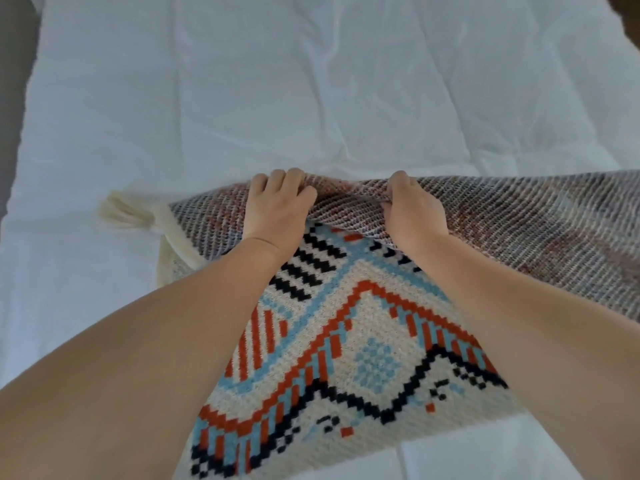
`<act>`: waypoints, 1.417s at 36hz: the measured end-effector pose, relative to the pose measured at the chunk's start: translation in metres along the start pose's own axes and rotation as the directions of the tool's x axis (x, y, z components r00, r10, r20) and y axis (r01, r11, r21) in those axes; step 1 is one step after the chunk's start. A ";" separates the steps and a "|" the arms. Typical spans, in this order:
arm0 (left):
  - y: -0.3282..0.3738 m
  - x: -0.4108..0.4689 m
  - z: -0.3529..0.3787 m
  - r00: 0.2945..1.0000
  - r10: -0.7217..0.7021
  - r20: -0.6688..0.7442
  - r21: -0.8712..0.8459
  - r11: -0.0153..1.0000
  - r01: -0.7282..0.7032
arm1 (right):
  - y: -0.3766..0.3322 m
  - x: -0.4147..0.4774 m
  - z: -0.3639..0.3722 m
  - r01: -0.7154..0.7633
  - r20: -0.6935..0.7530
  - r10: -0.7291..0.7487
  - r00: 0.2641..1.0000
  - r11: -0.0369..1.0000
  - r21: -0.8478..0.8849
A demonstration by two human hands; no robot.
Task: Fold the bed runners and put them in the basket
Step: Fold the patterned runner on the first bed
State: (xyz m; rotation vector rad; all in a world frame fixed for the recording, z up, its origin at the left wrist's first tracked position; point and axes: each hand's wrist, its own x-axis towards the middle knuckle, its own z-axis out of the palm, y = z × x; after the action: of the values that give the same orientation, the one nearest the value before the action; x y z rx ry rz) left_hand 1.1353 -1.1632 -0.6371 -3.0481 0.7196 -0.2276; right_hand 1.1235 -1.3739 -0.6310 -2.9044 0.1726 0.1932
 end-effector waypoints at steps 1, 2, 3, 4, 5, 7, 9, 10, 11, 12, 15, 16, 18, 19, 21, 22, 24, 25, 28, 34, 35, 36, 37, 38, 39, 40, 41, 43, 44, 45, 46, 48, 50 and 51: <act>-0.001 0.002 0.003 1.000 -0.009 0.022 0.017 1.000 0.009 | 0.000 0.000 0.002 0.031 0.005 -0.031 1.000 0.999 -0.036; -0.002 0.005 0.005 0.999 -0.024 0.045 0.045 0.999 0.022 | 0.000 0.000 0.002 0.062 0.020 -0.061 0.998 0.996 -0.062; -0.004 0.008 0.006 0.997 -0.045 0.068 0.078 0.996 0.039 | 0.001 0.001 0.002 0.085 0.043 -0.081 0.996 0.993 -0.083; -0.007 0.011 0.007 0.993 -0.071 0.095 0.114 0.992 0.060 | 0.003 0.001 0.003 0.104 0.059 -0.099 0.993 0.989 -0.103; -0.010 0.013 0.008 0.988 -0.100 0.121 0.149 0.986 0.081 | 0.004 0.002 0.004 0.121 0.075 -0.112 0.991 0.984 -0.131; -0.019 0.015 0.009 0.977 -0.149 0.150 0.196 0.973 0.119 | 0.007 0.002 0.006 0.165 0.087 -0.150 0.985 0.966 -0.201; -0.030 0.012 0.007 0.977 -0.173 0.121 0.191 0.970 0.148 | 0.007 0.001 0.010 0.209 0.075 -0.196 0.978 0.942 -0.262; -0.036 0.011 0.006 0.981 -0.172 0.089 0.177 0.972 0.155 | 0.006 0.000 0.011 0.225 0.087 -0.208 0.974 0.932 -0.286; -0.040 0.008 0.004 0.984 -0.165 0.061 0.160 0.975 0.154 | 0.003 -0.002 0.011 0.241 0.108 -0.218 0.970 0.920 -0.309; -0.043 0.007 0.002 0.988 -0.152 0.040 0.141 0.979 0.145 | 0.000 -0.005 0.012 0.269 0.126 -0.240 0.963 0.902 -0.338; -0.044 0.007 -0.005 0.992 -0.122 0.016 0.125 0.985 0.119 | -0.006 -0.010 0.017 0.328 0.169 -0.286 0.943 0.877 -0.350; -0.042 0.007 -0.008 0.994 -0.109 0.023 0.137 0.985 0.105 | -0.008 -0.012 0.017 0.322 0.162 -0.285 0.945 0.898 -0.300; -0.035 0.005 -0.010 0.997 -0.064 0.047 0.151 0.987 0.056 | -0.012 -0.014 0.014 0.275 0.145 -0.251 0.957 0.943 -0.185; -0.030 0.003 -0.011 0.998 -0.031 0.059 0.141 0.990 0.022 | -0.014 -0.015 0.012 0.249 0.147 -0.229 0.962 0.958 -0.139; -0.019 -0.001 -0.011 0.996 0.042 0.077 0.096 0.994 -0.049 | -0.018 -0.016 0.009 0.218 0.172 -0.201 0.964 0.972 -0.085; -0.013 -0.002 -0.011 0.993 0.072 0.091 0.072 0.994 -0.078 | -0.019 -0.017 0.008 0.220 0.187 -0.204 0.961 0.973 -0.070; -0.005 -0.005 -0.009 0.987 0.109 0.121 0.024 0.993 -0.112 | -0.021 -0.022 0.005 0.232 0.202 -0.224 0.954 0.972 -0.021; -0.002 -0.006 -0.009 0.984 0.116 0.134 -0.001 0.993 -0.117 | -0.021 -0.024 0.003 0.235 0.199 -0.232 0.952 0.972 0.008; 0.003 -0.007 -0.012 0.983 0.126 0.134 -0.050 0.992 -0.120 | -0.019 -0.031 -0.001 0.208 0.206 -0.219 0.954 0.975 0.070; 0.002 -0.021 -0.039 0.987 0.158 0.022 -0.181 0.972 -0.152 | -0.025 -0.047 -0.014 0.114 0.207 -0.155 0.966 0.974 0.197; 0.002 -0.026 -0.047 0.988 0.152 0.017 -0.222 0.964 -0.145 | -0.028 -0.051 -0.018 0.108 0.218 -0.156 0.963 0.971 0.214; 0.002 -0.030 -0.055 0.989 0.146 0.037 -0.247 0.960 -0.133 | -0.031 -0.056 -0.022 0.105 0.236 -0.159 0.959 0.969 0.225; 0.002 -0.034 -0.062 0.987 0.144 0.069 -0.251 0.960 -0.122 | -0.034 -0.061 -0.025 0.102 0.257 -0.162 0.953 0.967 0.232; 0.002 -0.039 -0.068 0.985 0.141 0.098 -0.251 0.961 -0.112 | -0.037 -0.067 -0.028 0.100 0.278 -0.166 0.946 0.967 0.235; 0.001 -0.044 -0.073 0.984 0.134 0.117 -0.258 0.961 -0.100 | -0.040 -0.073 -0.030 0.096 0.299 -0.166 0.940 0.967 0.235; 0.000 -0.049 -0.078 0.983 0.128 0.134 -0.269 0.959 -0.089 | -0.042 -0.079 -0.032 0.088 0.321 -0.162 0.933 0.968 0.234; 0.000 -0.055 -0.082 0.978 0.133 0.159 -0.271 0.959 -0.087 | -0.045 -0.086 -0.035 0.078 0.342 -0.157 0.926 0.969 0.233; 0.001 -0.070 -0.088 0.957 0.145 0.252 -0.207 0.974 -0.093 | -0.048 -0.097 -0.038 0.069 0.373 -0.156 0.915 0.970 0.235; 0.002 -0.076 -0.090 0.944 0.151 0.294 -0.142 0.983 -0.112 | -0.048 -0.102 -0.040 0.064 0.384 -0.154 0.910 0.969 0.237; 0.003 -0.083 -0.091 0.932 0.156 0.328 -0.079 0.987 -0.137 | -0.049 -0.106 -0.042 0.056 0.395 -0.150 0.906 0.969 0.239; 0.004 -0.090 -0.091 0.924 0.163 0.346 -0.043 0.986 -0.158 | -0.049 -0.110 -0.043 0.049 0.406 -0.145 0.902 0.970 0.238; 0.008 -0.100 -0.094 0.926 0.149 0.348 -0.068 0.989 -0.133 | -0.049 -0.116 -0.045 0.049 0.426 -0.139 0.894 0.975 0.217; 0.010 -0.105 -0.098 0.931 0.104 0.350 -0.109 0.992 -0.069 | -0.051 -0.120 -0.047 0.067 0.447 -0.144 0.883 0.981 0.185; 0.011 -0.108 -0.099 0.930 0.090 0.355 -0.135 0.990 -0.045 | -0.052 -0.121 -0.048 0.080 0.454 -0.150 0.878 0.982 0.170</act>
State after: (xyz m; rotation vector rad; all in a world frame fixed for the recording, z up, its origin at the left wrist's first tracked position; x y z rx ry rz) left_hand 1.0208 -1.1222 -0.5547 -3.0372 0.8328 0.3844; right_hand 1.0168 -1.3228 -0.5562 -2.6169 -0.0677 0.8103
